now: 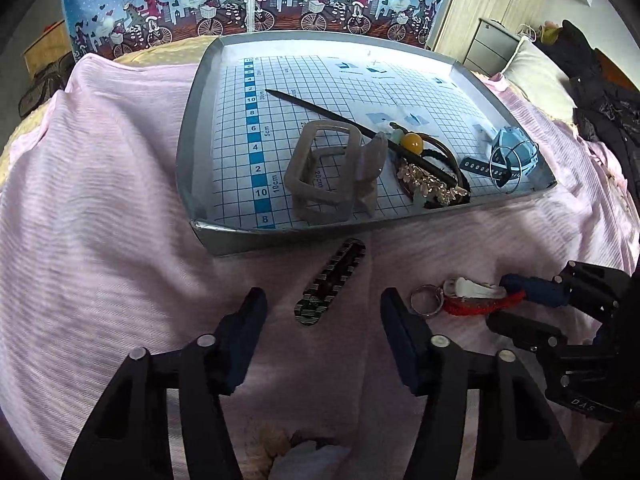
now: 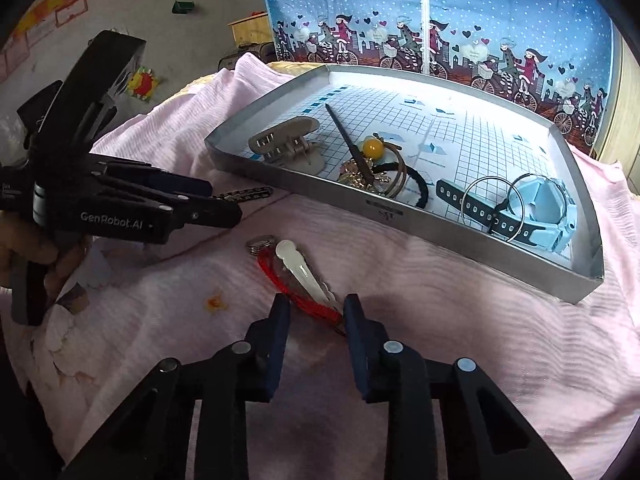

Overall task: Organize jewelry
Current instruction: 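Grasp the black beaded bracelet with the left tool while the right tool grasps the red tassel keychain, then carry the bracelet and keychain into the tray and open both tools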

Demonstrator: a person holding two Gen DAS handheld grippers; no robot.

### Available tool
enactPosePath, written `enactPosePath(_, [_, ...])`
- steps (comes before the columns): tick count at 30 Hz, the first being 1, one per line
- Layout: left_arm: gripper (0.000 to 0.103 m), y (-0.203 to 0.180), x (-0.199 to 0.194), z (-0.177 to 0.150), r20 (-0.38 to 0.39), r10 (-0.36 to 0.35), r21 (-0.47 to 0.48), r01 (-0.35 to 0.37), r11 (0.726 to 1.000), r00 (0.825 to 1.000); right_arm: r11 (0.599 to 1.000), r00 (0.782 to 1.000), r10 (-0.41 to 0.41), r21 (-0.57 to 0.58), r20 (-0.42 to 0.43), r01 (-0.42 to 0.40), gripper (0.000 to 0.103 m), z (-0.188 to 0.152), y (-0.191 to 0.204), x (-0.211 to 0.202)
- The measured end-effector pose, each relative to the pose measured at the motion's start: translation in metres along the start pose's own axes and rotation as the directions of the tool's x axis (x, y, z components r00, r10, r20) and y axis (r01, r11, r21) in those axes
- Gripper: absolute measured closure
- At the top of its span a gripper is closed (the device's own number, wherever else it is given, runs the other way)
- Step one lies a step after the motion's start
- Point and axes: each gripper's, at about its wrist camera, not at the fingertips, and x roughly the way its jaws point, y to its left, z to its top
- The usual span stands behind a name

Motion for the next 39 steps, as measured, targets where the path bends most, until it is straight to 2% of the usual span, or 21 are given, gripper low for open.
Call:
enactPosePath(6, [0.075, 0.002, -0.001, -0.002, -0.018, -0.025, -0.004, 0.025, 1.0, 1.0, 1.0, 1.0, 0.001, -0.003, 0.001, -0.001, 0.09, 0.002, 0.005, -0.002])
enactPosePath(11, [0.09, 0.001, -0.001, -0.004, -0.024, -0.042, -0.003, 0.042, 0.999, 0.999, 1.0, 1.0, 0.003, -0.021, 0.012, -0.002, 0.09, 0.004, 0.011, -0.005])
enactPosePath(17, [0.091, -0.003, -0.002, -0.006, -0.029, -0.041, 0.011, 0.042, 0.999, 0.999, 1.0, 1.0, 0.0, -0.028, 0.02, 0.001, 0.09, 0.005, 0.014, -0.007])
enactPosePath(22, [0.092, -0.01, -0.001, -0.008, -0.049, -0.046, 0.008, 0.047, 0.999, 0.998, 0.999, 0.999, 0.001, -0.051, 0.032, 0.0, 0.096, 0.005, 0.019, -0.009])
enactPosePath(28, [0.092, -0.021, -0.003, -0.01, -0.057, -0.072, 0.018, 0.073, 0.997, 0.996, 0.997, 0.999, -0.004, -0.08, 0.042, 0.008, 0.097, 0.006, 0.026, -0.013])
enactPosePath(32, [0.092, -0.022, -0.006, -0.012, -0.054, -0.083, -0.006, 0.083, 0.997, 0.995, 0.997, 0.997, -0.019, -0.067, 0.081, 0.025, 0.097, 0.009, 0.025, -0.022])
enactPosePath(39, [0.092, -0.028, -0.025, -0.013, -0.007, -0.148, -0.052, 0.148, 0.988, 0.989, 0.999, 0.985, -0.035, -0.03, 0.17, 0.041, 0.097, 0.017, 0.02, -0.042])
